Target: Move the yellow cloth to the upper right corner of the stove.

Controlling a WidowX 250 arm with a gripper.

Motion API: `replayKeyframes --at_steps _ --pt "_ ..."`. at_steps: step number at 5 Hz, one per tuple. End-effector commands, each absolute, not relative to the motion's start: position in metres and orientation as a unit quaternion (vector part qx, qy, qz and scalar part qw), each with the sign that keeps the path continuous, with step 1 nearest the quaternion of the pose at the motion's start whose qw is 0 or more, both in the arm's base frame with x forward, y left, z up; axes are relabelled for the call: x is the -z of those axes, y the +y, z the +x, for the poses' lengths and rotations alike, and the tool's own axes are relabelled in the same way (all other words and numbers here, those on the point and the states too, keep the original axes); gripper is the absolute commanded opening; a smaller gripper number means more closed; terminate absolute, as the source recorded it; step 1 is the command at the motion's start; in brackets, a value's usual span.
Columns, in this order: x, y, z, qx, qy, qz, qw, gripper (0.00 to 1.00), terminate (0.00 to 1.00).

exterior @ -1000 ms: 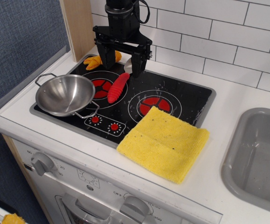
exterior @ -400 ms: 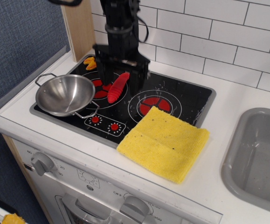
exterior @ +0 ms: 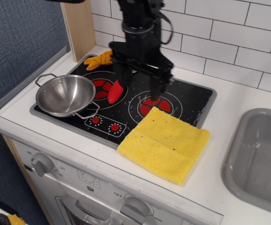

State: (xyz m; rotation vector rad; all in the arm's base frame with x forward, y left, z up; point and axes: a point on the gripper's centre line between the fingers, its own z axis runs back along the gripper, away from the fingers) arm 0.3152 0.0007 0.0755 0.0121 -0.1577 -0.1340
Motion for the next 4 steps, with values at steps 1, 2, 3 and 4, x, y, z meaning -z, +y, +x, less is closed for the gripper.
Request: replayKeyframes --at_steps 1,2,3,4 --pt "-0.051 -0.036 0.292 0.107 -0.066 -0.016 0.992 1.0 0.0" --pt "-0.03 -0.051 0.291 0.124 -0.051 -0.019 0.991 1.0 0.0" --pt "-0.009 -0.057 0.295 0.133 -0.024 -0.002 0.991 1.0 0.0" --pt "0.005 -0.054 0.302 0.129 0.003 0.016 0.991 1.0 0.0"
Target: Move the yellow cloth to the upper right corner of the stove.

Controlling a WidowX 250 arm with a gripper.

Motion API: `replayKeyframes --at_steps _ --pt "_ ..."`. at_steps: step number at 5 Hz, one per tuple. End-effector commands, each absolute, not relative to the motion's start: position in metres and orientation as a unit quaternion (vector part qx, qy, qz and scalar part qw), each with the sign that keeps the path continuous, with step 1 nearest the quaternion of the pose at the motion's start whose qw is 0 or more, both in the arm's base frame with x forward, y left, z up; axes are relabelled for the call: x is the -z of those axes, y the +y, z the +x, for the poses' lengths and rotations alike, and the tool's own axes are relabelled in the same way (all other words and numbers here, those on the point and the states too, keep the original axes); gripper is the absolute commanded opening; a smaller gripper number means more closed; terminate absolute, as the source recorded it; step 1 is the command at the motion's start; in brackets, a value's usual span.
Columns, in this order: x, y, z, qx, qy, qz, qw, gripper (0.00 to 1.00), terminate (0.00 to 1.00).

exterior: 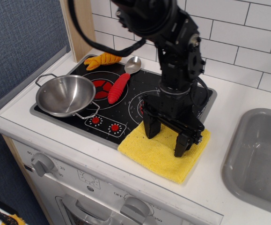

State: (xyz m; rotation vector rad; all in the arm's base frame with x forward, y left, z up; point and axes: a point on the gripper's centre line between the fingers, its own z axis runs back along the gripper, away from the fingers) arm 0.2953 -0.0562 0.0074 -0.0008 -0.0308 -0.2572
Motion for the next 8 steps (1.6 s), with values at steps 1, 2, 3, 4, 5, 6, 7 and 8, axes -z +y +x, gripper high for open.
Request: replayKeyframes --at_steps 1,2,3,4,5,6,7,8 --pt "-0.002 -0.043 0.326 0.092 -0.007 0.02 0.996 1.0 0.0" --pt "-0.012 -0.032 0.355 0.053 -0.023 0.016 0.998 1.0 0.0" --pt "-0.014 -0.02 0.37 0.02 -0.025 0.021 0.999 1.0 0.0" --pt "-0.013 -0.014 0.381 0.01 -0.023 0.025 0.999 1.0 0.0" --pt "-0.011 -0.02 0.396 0.025 -0.022 0.027 0.999 1.0 0.0" --pt "-0.01 -0.022 0.405 0.023 -0.021 0.038 0.999 1.0 0.0" --pt "-0.012 -0.018 0.406 0.008 -0.019 0.041 0.999 1.0 0.0" --pt "-0.027 -0.017 0.399 0.006 -0.034 0.041 0.999 1.0 0.0"
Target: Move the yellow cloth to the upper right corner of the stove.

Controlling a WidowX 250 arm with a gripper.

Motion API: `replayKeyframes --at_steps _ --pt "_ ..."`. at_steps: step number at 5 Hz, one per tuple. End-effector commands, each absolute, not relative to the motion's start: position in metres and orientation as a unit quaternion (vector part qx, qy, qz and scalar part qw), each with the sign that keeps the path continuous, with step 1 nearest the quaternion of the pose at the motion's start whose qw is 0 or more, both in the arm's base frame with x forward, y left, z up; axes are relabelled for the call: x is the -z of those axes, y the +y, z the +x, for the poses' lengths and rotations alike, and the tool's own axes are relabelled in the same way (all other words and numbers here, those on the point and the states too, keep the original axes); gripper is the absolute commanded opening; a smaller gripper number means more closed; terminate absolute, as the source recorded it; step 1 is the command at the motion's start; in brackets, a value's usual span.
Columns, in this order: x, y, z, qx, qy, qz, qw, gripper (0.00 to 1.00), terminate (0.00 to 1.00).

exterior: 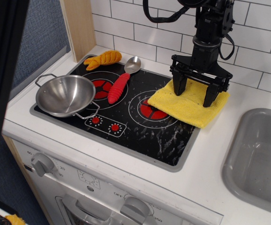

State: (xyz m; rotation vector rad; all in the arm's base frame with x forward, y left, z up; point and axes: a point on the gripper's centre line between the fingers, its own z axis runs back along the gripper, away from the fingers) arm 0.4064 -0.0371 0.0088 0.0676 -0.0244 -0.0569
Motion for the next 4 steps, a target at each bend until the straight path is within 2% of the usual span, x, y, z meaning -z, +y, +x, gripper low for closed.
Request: replayKeyframes --at_steps 1,2,3,4 --pt "-0.052 -0.02 0.393 0.012 -0.057 0.038 0.998 1.0 0.0" --pt "-0.078 -0.023 0.392 0.029 -0.075 0.039 0.996 1.0 0.0" --pt "-0.086 -0.026 0.389 0.041 -0.076 0.041 0.995 1.0 0.0" --pt "-0.085 -0.025 0.382 0.054 -0.064 0.025 0.996 1.0 0.0"
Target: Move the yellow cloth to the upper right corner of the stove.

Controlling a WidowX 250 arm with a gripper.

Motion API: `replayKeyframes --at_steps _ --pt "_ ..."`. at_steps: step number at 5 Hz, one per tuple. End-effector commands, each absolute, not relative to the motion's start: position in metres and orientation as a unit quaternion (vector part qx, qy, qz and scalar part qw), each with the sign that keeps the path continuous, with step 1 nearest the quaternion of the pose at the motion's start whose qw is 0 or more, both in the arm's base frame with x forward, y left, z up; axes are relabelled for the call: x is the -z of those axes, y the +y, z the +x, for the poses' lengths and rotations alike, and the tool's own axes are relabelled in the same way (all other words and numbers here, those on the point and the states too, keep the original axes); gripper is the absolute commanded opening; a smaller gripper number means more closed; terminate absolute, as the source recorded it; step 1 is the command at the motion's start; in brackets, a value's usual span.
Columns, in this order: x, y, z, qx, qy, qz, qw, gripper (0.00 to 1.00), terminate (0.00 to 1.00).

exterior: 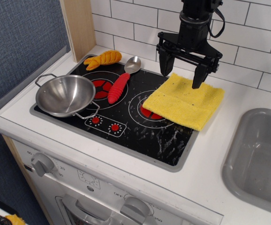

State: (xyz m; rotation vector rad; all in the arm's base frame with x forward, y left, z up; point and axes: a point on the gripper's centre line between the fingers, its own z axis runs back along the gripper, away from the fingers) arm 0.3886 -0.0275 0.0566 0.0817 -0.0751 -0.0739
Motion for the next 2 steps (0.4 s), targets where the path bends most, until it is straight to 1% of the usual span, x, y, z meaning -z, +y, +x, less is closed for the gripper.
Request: replayKeyframes --at_steps 1,2 --pt "-0.0848 -0.0248 0.3821 0.054 -0.064 0.025 0.996 1.0 0.0" --pt "-0.0848 -0.0248 0.3821 0.054 -0.064 0.025 0.996 1.0 1.0"
